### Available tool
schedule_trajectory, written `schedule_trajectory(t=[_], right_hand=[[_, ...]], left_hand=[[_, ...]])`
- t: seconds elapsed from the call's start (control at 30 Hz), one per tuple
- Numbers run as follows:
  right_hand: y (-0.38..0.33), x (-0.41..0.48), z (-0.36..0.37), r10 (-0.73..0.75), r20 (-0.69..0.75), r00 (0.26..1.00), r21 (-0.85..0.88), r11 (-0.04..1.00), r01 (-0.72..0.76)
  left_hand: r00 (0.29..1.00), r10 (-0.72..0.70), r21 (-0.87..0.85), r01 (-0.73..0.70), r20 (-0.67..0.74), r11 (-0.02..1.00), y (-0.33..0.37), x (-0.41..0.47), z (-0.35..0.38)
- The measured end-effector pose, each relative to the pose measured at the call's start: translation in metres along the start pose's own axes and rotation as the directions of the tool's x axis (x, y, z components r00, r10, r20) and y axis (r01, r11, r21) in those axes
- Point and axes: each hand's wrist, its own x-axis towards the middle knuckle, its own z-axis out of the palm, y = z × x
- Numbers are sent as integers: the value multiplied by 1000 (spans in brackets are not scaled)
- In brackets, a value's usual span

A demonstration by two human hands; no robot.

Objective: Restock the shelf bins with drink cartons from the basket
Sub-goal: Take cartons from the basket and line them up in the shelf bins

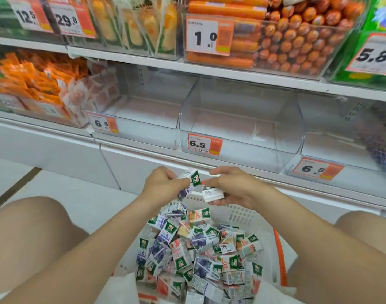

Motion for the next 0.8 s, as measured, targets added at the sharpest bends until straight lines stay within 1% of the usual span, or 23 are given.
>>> schedule_trajectory(t=[0.07,0.1,0.13,0.17,0.23,0.27,0.3,0.37,0.43,0.5,0.53,0.6,0.67,0.73,0.8], right_hand=[[-4,5,3,-1,8,1000,62,998,1],[-7,8,4,2,19,1000,105,994,-4],[-12,9,4,13,48,999,168,985,-21],[-17,9,5,21,99,995,238,970,-44],[-25,7,7,-6,223,975,339,938,-72],[-28,6,8,-31,269,963,350,934,-68],[-30,4,9,-55,301,952,343,938,-54],[-34,0,10,-91,328,940,310,950,-17],[-38,-5,12,-94,305,948,248,969,17],[-40,-9,12,-89,264,960,134,989,54],[-40,-11,12,-92,251,964,71,995,76],[-39,-15,13,-103,252,962,-45,992,119],[-39,-17,13,-77,278,957,-107,988,111],[-40,-15,12,-17,274,962,-124,991,52],[-43,-9,9,-14,202,979,-87,996,32]], left_hand=[[998,-61,-199,54,-26,978,-5,9,4],[997,-61,-285,46,-43,958,-5,13,6],[998,-23,-338,0,-63,941,-3,16,7],[996,38,-352,-63,-78,934,-1,17,7],[975,215,-317,-224,-63,922,2,15,4],[957,288,-288,-286,-34,914,3,13,2],[940,341,-254,-332,-9,908,5,11,1],[921,388,-215,-373,28,902,10,8,-3],[923,379,-239,-354,67,904,16,5,-9],[915,384,-290,-337,123,896,20,0,-16],[905,401,-286,-350,143,892,21,-2,-18],[895,427,-210,-396,131,894,19,-4,-19],[903,419,-179,-399,92,899,16,-4,-17],[919,386,-222,-361,84,906,17,-4,-19],[926,346,-286,-294,150,912,18,-5,-23]])
